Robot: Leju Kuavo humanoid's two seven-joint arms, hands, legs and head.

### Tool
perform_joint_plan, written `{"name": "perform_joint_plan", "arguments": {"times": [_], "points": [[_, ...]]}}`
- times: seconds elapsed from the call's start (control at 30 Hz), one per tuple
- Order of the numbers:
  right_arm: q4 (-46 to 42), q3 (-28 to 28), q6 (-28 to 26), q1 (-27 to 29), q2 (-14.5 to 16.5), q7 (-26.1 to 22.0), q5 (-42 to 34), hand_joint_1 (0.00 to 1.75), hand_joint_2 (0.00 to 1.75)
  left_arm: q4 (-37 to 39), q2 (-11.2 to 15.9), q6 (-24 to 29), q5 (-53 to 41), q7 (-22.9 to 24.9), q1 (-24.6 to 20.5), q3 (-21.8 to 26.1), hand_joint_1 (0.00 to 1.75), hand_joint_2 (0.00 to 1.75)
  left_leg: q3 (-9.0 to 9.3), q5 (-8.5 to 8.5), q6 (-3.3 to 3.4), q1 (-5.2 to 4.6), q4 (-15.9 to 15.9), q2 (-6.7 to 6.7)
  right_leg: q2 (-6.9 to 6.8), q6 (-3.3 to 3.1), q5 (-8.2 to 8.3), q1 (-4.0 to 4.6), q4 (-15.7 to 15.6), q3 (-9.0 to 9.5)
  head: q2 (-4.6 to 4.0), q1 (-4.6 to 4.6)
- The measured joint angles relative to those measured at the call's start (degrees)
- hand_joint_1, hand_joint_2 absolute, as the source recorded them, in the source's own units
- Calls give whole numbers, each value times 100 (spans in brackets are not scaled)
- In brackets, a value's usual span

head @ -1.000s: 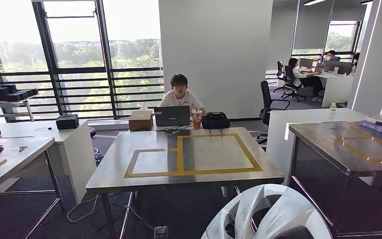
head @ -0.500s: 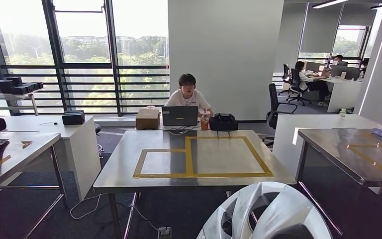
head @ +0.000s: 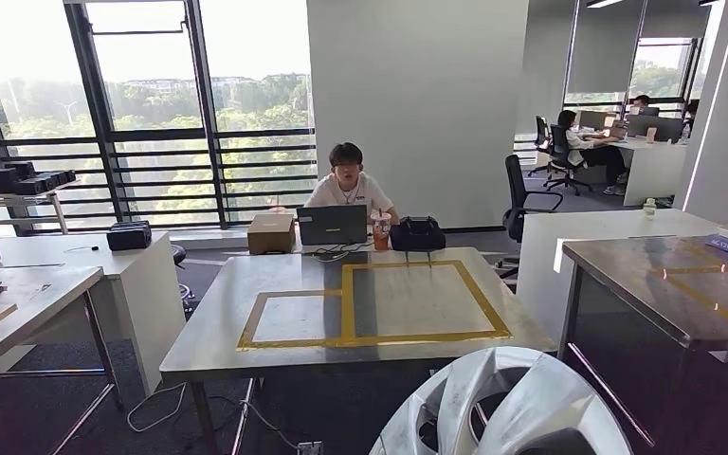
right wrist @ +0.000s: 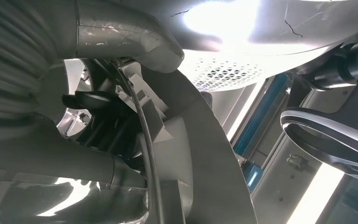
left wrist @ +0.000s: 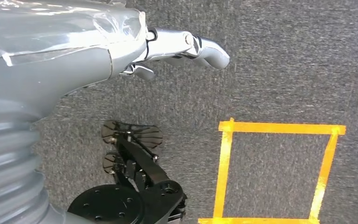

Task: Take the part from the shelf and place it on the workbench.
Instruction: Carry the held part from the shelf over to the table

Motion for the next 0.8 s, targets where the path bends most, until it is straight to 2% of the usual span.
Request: {"name": "perform_joint_plan", "arguments": {"times": [0.07,0.1,0.13,0.2,0.27,0.3,0.33,0.4,0.43,0.47,0.5,0.57,0.6,0.63,0.67,0.77,0.8], "points": [[0,10,0,4,0,-1,-3,175,175,-4,2,-8,8,8,7,1,0,175,294,479,56,-14,-763,0,5,26,-74,7,-4,100,-1,-1],[-1,11,0,2,0,-1,-4,175,175,-10,4,-16,11,11,11,1,0,175,446,601,97,-34,-1091,4,8,49,-110,20,-6,135,-2,0],[-1,11,-1,2,0,-2,-8,175,175,-17,5,-25,13,14,15,1,0,175,544,636,135,-55,-1283,10,10,75,-137,28,-8,149,-2,0],[-2,13,-2,3,0,-3,-12,175,175,-39,6,-43,17,17,25,1,0,175,602,578,198,-92,-1379,18,10,137,-171,36,-23,157,-2,-3],[-8,11,-3,1,0,-3,-13,175,175,-56,-1,-50,18,19,38,-1,0,175,671,585,257,-66,-1462,14,-8,179,-217,35,29,140,1,-1],[-11,10,-4,-11,0,-4,-14,175,175,-60,-5,-52,19,19,41,-2,0,175,720,588,289,-53,-1515,14,-16,181,-286,39,188,63,1,3],[-13,9,-4,-22,0,-5,-14,175,175,-61,-9,-54,19,19,41,-2,0,175,767,586,317,-38,-1556,15,-22,169,-394,39,488,-104,1,13],[-11,16,-6,-38,-1,-4,-17,175,175,-61,-12,-55,19,19,39,-2,0,175,807,545,350,-48,-1565,13,-20,154,-632,32,1308,-613,0,26],[-9,23,-8,-37,-2,1,-19,175,175,-61,-13,-55,19,20,39,-2,0,175,827,519,353,-49,-1563,7,-20,171,-678,25,1615,-840,1,32],[-5,34,-12,-37,-2,8,-21,175,175,-60,-13,-55,20,25,41,-2,0,175,857,487,348,-50,-1561,-3,-20,209,-624,18,1704,-961,1,35],[-1,44,-15,-37,-3,14,-25,175,175,-60,-13,-55,22,30,43,-2,0,175,901,451,336,-48,-1558,-16,-21,258,-475,8,1558,-959,1,39],[4,60,-20,-43,0,20,-34,175,175,-60,-13,-55,28,40,45,-3,0,175,1006,357,292,-44,-1542,-39,-27,349,-19,-15,745,-665,1,48],[5,64,-20,-49,3,21,-39,175,175,-61,-13,-55,33,44,45,-3,0,175,1046,296,260,-56,-1520,-47,-27,349,147,-17,372,-496,0,52],[5,67,-21,-55,9,22,-43,175,175,-61,-11,-55,39,47,47,-3,0,175,1065,240,228,-69,-1501,-51,-26,318,241,-15,125,-376,0,50],[6,70,-21,-59,14,25,-45,175,175,-63,-10,-55,49,50,50,-2,0,175,1072,193,196,-79,-1490,-51,-24,264,259,-4,26,-318,-1,50],[5,78,-24,-64,32,44,-49,175,175,-79,-3,-56,90,63,53,-3,0,175,1095,88,112,-57,-1452,-32,-2,117,191,-6,22,-259,2,37],[5,81,-26,-69,39,51,-52,175,175,-87,-1,-56,98,67,51,-3,0,175,1057,16,84,-44,-1330,-22,2,79,167,-20,17,-224,2,28]]}}
